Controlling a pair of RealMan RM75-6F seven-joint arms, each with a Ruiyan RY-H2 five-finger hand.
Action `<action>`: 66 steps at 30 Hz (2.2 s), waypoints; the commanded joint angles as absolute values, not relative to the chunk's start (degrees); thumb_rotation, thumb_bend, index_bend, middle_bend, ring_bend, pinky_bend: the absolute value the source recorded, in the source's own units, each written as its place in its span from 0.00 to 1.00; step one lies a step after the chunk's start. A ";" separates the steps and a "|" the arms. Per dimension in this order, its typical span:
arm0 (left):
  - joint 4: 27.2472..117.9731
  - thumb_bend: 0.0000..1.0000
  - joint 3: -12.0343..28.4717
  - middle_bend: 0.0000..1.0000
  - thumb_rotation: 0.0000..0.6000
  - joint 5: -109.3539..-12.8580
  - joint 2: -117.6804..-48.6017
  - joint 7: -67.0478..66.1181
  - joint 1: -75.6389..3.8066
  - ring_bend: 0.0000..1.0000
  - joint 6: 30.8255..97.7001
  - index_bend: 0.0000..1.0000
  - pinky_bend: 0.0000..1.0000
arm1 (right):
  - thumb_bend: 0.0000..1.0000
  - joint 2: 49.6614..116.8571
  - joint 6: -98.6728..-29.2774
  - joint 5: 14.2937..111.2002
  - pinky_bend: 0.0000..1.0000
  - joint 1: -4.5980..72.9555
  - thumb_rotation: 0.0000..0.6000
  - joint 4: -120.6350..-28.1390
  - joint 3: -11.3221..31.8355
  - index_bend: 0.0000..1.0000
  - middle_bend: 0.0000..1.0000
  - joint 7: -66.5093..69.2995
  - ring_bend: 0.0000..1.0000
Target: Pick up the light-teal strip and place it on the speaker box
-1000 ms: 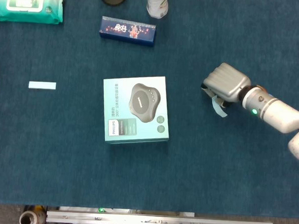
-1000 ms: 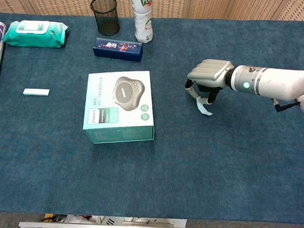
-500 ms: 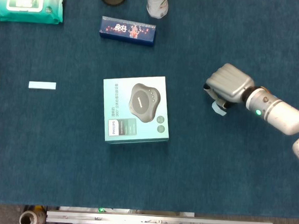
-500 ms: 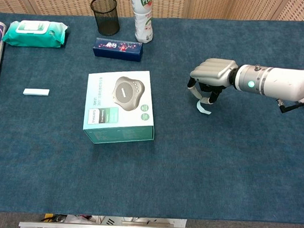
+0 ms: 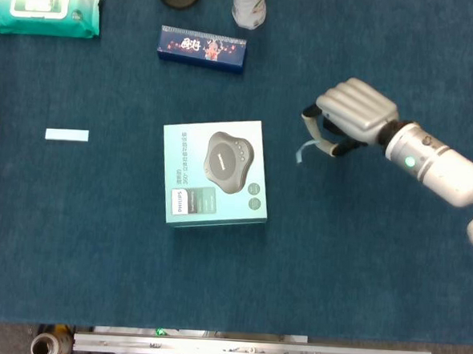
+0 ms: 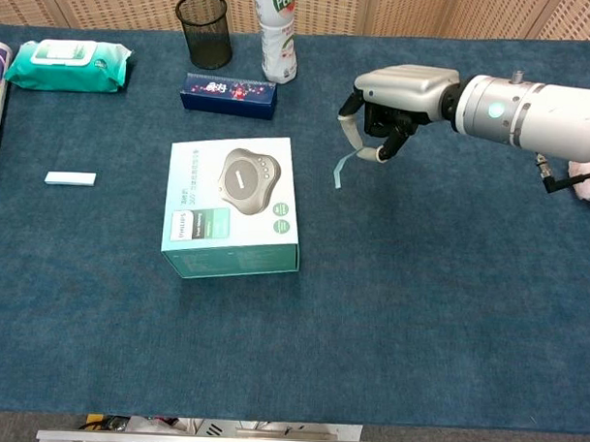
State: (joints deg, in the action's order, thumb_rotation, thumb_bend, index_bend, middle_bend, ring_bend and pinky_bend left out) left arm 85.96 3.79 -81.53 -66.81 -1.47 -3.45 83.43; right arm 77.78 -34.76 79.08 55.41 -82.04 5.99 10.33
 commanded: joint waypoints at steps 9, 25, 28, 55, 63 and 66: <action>86.86 0.27 2.62 0.25 1.00 -87.29 -64.06 -0.79 -6.56 0.22 82.04 0.18 0.16 | 0.35 78.69 -32.91 72.39 1.00 57.79 1.00 -86.70 11.52 0.69 1.00 14.05 1.00; 86.48 0.27 1.52 0.25 1.00 -86.80 -63.78 2.10 -5.42 0.22 83.25 0.18 0.16 | 0.35 80.44 -19.95 57.16 1.00 67.06 1.00 -88.60 14.36 0.69 1.00 15.58 1.00; 86.46 0.27 1.29 0.25 1.00 -86.67 -63.64 2.26 -5.05 0.22 83.57 0.18 0.16 | 0.35 81.09 -20.12 55.29 1.00 68.51 1.00 -87.65 13.48 0.69 1.00 14.38 1.00; 88.67 0.27 0.50 0.22 1.00 -84.15 -62.39 1.29 -4.72 0.21 81.08 0.17 0.16 | 0.38 79.13 -21.73 31.96 1.00 81.18 1.00 -88.43 3.82 0.69 1.00 4.70 1.00; 88.21 0.27 0.57 0.22 1.00 -84.37 -62.70 1.61 -4.53 0.21 81.66 0.17 0.16 | 0.38 77.97 -20.47 29.80 1.00 85.37 1.00 -88.14 0.35 0.69 1.00 2.84 1.00; 88.20 0.27 0.56 0.22 1.00 -84.35 -62.88 1.34 -4.54 0.21 81.62 0.17 0.16 | 0.39 78.03 -21.56 28.65 1.00 87.57 1.00 -87.93 -1.31 0.69 1.00 1.40 1.00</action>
State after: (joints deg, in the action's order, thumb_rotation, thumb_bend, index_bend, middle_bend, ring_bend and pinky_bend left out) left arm 88.19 0.56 -84.36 -62.87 1.35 -4.54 81.63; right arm 78.06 -20.98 29.28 86.67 -88.09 -0.51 2.16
